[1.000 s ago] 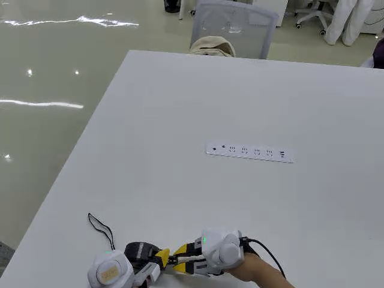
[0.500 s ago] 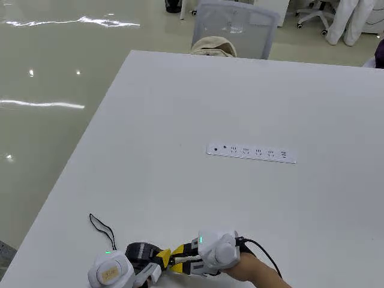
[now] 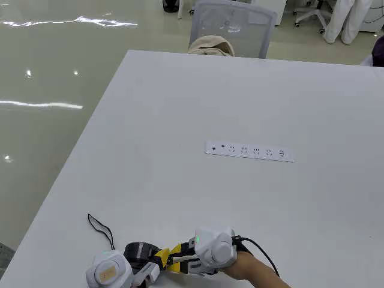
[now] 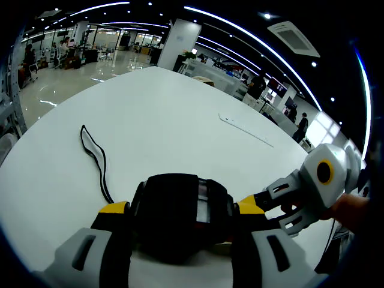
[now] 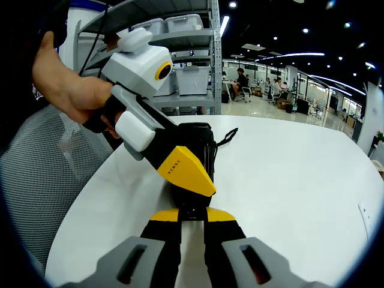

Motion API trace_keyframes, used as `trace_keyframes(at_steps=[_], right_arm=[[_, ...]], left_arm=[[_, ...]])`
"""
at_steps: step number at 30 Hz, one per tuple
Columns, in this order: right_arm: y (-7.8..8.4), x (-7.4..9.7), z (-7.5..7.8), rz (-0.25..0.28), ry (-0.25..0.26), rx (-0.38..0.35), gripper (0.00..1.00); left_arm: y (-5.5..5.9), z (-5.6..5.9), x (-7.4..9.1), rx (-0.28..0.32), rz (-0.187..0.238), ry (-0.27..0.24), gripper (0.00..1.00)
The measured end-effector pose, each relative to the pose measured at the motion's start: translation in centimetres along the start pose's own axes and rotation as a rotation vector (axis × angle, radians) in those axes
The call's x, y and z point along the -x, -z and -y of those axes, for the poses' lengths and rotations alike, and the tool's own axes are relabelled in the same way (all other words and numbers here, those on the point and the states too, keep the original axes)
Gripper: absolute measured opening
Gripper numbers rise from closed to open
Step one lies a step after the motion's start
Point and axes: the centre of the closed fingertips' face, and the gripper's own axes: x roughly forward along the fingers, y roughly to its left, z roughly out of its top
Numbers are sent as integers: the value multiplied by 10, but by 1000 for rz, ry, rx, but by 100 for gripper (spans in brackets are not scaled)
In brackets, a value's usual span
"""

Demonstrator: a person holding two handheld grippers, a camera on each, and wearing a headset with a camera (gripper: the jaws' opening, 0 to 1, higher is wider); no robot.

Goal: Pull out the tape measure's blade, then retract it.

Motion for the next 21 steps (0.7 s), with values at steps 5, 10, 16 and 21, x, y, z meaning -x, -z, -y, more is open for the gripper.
trace_keyframes(at_steps=[5, 10, 16, 21], right_arm=[[1, -1, 1, 2, 11, -8, 12], [0, -1, 0, 8, 21, -18, 12], [5, -2, -1, 14, 29, -35, 12], [8, -4, -2, 7, 37, -40, 12]], left_arm=[[0, -1, -1, -2, 1, 1, 65], [0, 0, -1, -6, -4, 2, 66], [2, 3, -1, -40, -25, 10, 66], [4, 3, -2, -63, -32, 12, 66]])
